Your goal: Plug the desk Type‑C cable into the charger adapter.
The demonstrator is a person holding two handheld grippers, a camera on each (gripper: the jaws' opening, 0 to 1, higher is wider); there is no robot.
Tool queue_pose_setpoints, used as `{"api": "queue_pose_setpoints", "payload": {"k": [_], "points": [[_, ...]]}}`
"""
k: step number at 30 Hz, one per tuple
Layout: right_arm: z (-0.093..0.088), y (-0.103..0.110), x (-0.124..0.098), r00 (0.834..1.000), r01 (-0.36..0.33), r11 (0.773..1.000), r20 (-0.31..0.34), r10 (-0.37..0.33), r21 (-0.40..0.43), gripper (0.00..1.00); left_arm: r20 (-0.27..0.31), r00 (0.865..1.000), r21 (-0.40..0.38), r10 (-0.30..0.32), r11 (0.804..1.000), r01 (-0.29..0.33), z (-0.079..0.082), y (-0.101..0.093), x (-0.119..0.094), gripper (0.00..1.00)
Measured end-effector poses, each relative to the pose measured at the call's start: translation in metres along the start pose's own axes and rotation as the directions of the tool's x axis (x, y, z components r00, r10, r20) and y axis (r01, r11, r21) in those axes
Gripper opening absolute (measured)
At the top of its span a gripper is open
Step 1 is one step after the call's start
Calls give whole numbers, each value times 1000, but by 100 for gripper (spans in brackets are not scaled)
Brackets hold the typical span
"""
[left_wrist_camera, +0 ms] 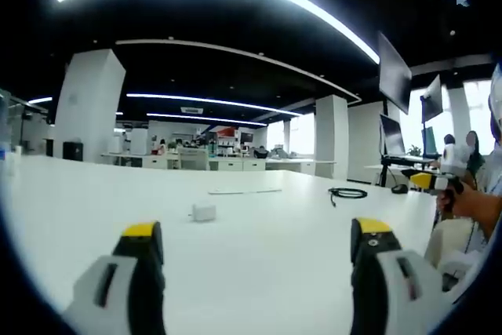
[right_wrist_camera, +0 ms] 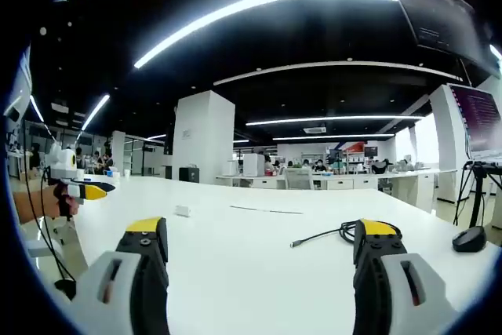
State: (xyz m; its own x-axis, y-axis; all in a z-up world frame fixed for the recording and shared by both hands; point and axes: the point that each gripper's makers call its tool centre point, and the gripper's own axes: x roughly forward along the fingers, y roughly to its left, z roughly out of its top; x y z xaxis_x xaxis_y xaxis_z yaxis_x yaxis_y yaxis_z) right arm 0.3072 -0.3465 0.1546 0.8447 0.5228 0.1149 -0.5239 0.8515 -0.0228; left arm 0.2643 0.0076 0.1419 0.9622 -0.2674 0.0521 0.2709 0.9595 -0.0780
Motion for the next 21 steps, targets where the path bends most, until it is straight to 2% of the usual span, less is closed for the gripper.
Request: {"api": "queue_pose_setpoints", "payload": {"k": [21], "points": [[-6, -1, 7, 999, -11, 1000, -35, 10, -7, 100, 2, 1000, 23, 28, 999, -29, -3, 9, 10, 100]]}}
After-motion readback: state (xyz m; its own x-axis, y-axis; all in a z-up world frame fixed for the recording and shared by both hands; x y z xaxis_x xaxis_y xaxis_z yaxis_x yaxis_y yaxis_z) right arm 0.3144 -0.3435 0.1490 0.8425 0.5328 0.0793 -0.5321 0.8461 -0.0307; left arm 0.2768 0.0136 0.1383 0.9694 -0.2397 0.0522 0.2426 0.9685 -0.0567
